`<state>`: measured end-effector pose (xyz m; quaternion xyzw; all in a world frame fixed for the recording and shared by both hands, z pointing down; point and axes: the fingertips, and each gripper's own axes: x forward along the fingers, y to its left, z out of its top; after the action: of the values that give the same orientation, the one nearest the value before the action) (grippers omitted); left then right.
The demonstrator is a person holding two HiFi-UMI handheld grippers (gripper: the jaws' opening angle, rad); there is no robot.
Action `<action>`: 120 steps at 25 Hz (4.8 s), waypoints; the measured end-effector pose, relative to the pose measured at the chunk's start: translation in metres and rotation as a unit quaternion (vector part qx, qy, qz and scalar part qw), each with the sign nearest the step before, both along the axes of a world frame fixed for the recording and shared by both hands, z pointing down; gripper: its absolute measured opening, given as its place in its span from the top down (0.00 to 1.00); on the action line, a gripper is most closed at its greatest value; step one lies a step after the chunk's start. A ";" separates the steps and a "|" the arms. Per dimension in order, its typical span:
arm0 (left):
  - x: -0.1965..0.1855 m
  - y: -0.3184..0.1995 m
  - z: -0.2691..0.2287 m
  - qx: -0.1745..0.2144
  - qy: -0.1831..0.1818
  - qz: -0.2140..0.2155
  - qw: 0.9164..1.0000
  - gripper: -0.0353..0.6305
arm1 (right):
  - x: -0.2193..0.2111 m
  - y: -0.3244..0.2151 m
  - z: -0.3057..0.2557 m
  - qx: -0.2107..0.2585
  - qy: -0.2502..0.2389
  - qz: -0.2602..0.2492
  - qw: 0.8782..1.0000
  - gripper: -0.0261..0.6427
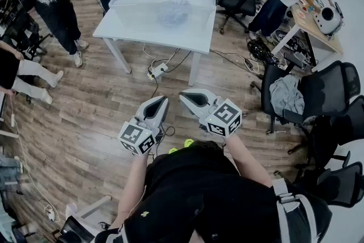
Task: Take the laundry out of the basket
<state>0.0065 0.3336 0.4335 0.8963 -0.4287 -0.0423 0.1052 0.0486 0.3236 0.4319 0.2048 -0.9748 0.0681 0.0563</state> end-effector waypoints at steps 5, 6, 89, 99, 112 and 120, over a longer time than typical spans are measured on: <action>-0.003 0.001 0.002 -0.001 0.003 0.000 1.000 0.94 | -0.005 -0.001 0.002 0.000 0.004 -0.002 1.000 0.96; -0.004 0.000 0.002 -0.001 0.003 0.000 1.000 0.94 | -0.006 -0.001 0.002 -0.001 0.005 -0.002 1.000 0.96; -0.013 -0.335 -0.003 -0.018 -0.020 -0.058 0.998 0.94 | -0.015 -0.333 0.019 -0.043 -0.011 -0.044 0.998 0.93; -0.034 -0.413 -0.010 -0.004 -0.015 -0.017 1.000 0.94 | -0.039 -0.396 0.004 -0.024 0.001 -0.009 1.000 0.92; -0.082 -0.533 -0.045 0.029 0.002 0.037 0.999 0.94 | -0.087 -0.507 -0.031 0.011 0.027 0.046 0.999 0.92; -0.099 -0.577 -0.056 0.034 0.009 0.067 0.997 0.94 | -0.112 -0.551 -0.034 0.010 0.036 0.070 0.997 0.92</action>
<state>-0.0920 -0.2439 0.3779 0.9257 -0.3649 -0.0577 0.0812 -0.0631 -0.2274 0.3982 0.2753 -0.9561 0.0547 0.0841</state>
